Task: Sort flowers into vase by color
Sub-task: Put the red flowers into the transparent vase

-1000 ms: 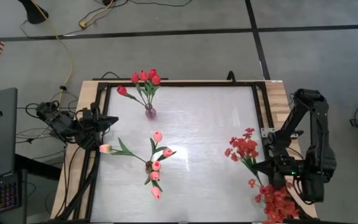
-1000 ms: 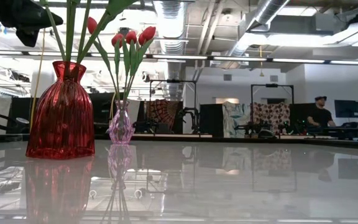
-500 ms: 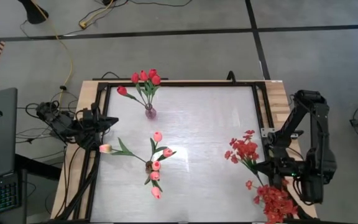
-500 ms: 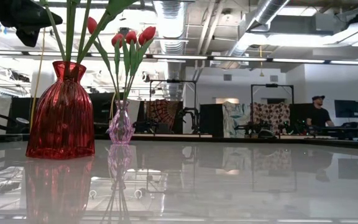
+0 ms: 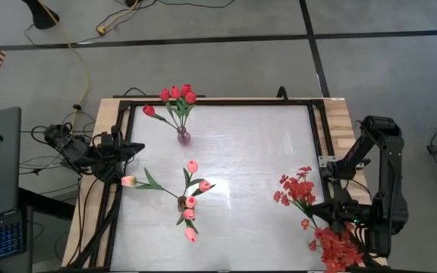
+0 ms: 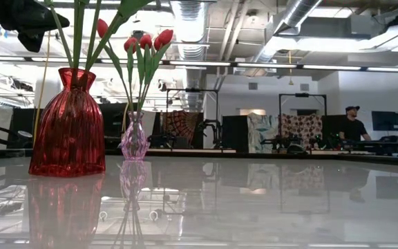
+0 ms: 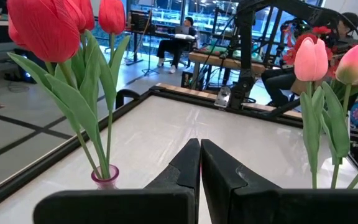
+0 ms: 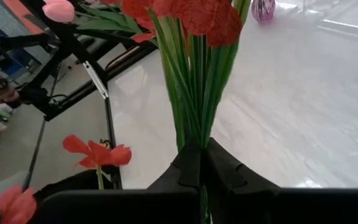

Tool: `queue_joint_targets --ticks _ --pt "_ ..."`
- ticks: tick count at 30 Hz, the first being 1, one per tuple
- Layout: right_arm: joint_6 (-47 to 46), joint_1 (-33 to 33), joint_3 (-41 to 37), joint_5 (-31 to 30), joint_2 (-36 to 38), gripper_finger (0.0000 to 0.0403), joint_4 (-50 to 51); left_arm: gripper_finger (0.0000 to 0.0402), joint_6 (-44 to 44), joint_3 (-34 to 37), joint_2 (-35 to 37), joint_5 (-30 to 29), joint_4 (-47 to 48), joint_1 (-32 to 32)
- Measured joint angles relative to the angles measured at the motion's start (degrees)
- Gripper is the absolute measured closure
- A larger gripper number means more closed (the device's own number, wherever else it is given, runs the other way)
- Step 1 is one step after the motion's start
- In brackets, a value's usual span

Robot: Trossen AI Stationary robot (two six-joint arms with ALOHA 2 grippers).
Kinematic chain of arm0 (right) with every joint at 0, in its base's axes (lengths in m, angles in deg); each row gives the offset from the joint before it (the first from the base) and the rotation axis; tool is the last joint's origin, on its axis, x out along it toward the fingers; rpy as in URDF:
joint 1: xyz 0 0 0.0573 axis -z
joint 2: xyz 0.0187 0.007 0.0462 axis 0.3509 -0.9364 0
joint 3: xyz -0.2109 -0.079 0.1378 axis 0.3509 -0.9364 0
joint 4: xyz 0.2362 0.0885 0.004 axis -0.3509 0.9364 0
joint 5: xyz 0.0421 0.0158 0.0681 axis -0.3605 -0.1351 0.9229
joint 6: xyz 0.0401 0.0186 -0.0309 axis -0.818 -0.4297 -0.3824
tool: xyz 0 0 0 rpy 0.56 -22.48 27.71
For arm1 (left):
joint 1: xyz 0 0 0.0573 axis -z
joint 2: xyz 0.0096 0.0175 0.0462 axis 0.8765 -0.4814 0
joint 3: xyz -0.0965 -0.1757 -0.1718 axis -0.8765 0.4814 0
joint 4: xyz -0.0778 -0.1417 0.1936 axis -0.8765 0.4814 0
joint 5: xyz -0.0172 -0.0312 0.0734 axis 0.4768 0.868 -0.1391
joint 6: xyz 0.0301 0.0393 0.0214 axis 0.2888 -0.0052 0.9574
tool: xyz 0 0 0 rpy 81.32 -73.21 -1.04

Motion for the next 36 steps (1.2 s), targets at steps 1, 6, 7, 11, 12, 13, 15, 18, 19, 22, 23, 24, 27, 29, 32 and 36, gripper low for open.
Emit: queue_joint_targets --ticks 1,6,7,11,12,13,15,18,19,22,23,24,27,29,32,36 --pt "-0.7 -0.2 0.0 -0.1 -0.3 0.0371 0.0 0.0401 0.0 0.0 0.0 0.0 0.0 0.0" --pt "-2.8 -0.6 0.0 -1.6 -0.5 0.0371 -0.2 0.0401 0.0 0.0 0.0 0.0 0.0 0.0" --pt "-2.9 -0.6 0.0 -2.4 -0.5 0.0371 -0.3 0.0401 0.0 0.0 0.0 0.0 0.0 0.0" --pt "-2.9 -0.6 0.0 -3.3 0.3 0.037 -0.1 0.0401 0.0 0.0 0.0 0.0 0.0 0.0" --pt "-2.9 -0.6 0.0 -3.3 0.6 0.0371 0.1 0.0401 0.0 0.0 0.0 0.0 0.0 0.0" --pt "-2.8 -0.6 0.0 -3.5 0.9 0.0371 0.1 0.0401 0.0 0.0 0.0 0.0 0.0 0.0" --pt "-2.7 -0.6 0.0 -3.7 1.6 0.0371 0.1 0.0401 0.0 0.0 0.0 0.0 0.0 0.0" --pt "-2.7 -0.6 0.0 -3.8 2.4 0.0371 0.0 0.0401 0.0 0.0 0.0 0.0 0.0 0.0" --pt "-2.7 -0.6 0.0 -3.8 2.6 0.037 -0.3 0.0401 0.0 0.0 0.0 0.0 0.0 0.0" --pt "-2.7 -0.7 0.0 -3.3 2.4 0.0371 -1.8 0.0401 0.0 0.0 0.0 0.0 0.0 0.0" --pt "-2.7 -0.9 0.0 -3.1 2.4 0.0372 -2.3 0.0401 0.0 0.0 0.0 0.0 0.0 0.0" --pt "-2.6 -1.2 0.0 -2.8 2.3 0.0372 -2.5 0.0401 0.0 0.0 0.0 0.0 0.0 0.0" --pt "-1.3 -1.8 0.0 -1.6 2.3 0.037 -3.4 0.0401 0.0 0.0 0.0 -0.3 0.0 0.0" --pt "-0.5 -2.2 0.0 -0.7 2.3 0.037 -3.9 0.0401 0.0 0.0 0.0 -0.3 0.0 0.0" --pt "0.4 -2.4 0.0 -0.7 2.3 0.0371 -3.9 0.0401 0.0 0.0 0.0 -0.1 0.0 0.0" --pt "0.5 -2.4 -0.3 -0.7 2.3 0.0371 -3.8 0.0401 0.0 0.0 0.0 0.0 0.0 0.0"
